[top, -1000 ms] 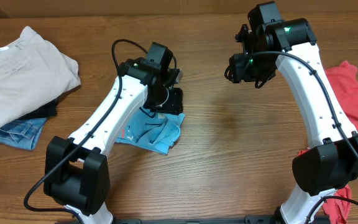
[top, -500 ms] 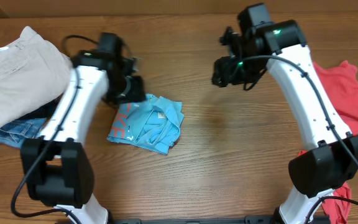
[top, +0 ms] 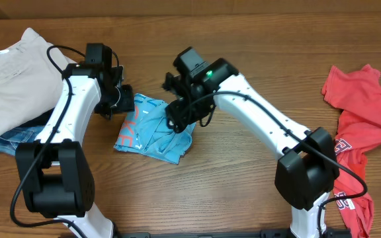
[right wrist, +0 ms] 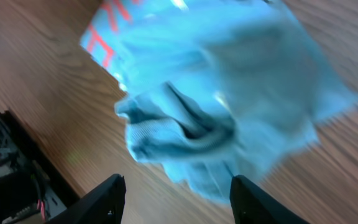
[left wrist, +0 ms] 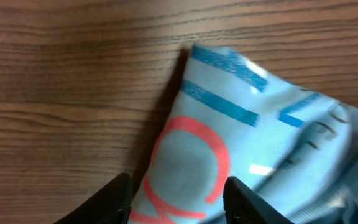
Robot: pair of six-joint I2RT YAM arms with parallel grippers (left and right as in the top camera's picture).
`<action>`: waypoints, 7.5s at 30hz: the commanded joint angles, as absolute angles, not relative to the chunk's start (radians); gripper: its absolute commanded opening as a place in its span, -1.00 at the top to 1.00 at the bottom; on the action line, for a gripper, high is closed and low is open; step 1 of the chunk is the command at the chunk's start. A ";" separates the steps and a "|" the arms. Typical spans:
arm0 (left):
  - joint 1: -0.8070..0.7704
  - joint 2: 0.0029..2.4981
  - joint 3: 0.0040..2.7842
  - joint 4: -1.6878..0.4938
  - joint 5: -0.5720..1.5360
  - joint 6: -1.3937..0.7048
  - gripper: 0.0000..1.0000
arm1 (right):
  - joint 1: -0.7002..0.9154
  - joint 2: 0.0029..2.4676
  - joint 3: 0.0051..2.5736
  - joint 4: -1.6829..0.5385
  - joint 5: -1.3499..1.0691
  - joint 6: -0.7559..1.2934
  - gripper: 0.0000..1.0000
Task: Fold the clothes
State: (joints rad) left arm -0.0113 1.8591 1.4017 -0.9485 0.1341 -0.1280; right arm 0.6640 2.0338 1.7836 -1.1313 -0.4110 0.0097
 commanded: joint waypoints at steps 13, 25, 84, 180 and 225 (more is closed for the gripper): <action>-0.007 1.909 1.358 -0.939 0.124 -0.147 -0.13 | 0.703 2.105 1.718 -0.991 -0.079 0.030 -0.16; -0.007 1.909 1.356 -0.945 0.131 -0.158 -0.16 | 0.656 2.159 1.718 -0.955 0.175 0.097 0.64; -0.007 1.909 1.356 -0.944 0.131 -0.158 -0.21 | 0.779 2.088 1.706 -1.057 -0.221 -0.025 0.19; -0.119 1.887 1.159 -0.767 0.084 -0.224 0.67 | 0.621 2.024 1.640 -1.368 -0.044 0.315 0.87; -0.107 1.887 1.149 -0.763 0.184 -0.252 0.47 | 0.640 2.175 1.707 -1.085 -0.307 -0.147 0.92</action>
State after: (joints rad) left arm -0.1169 1.8774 1.1786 -0.7586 0.2436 -0.2375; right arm 0.6403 2.1761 1.7016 -1.0424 -0.3099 -0.1398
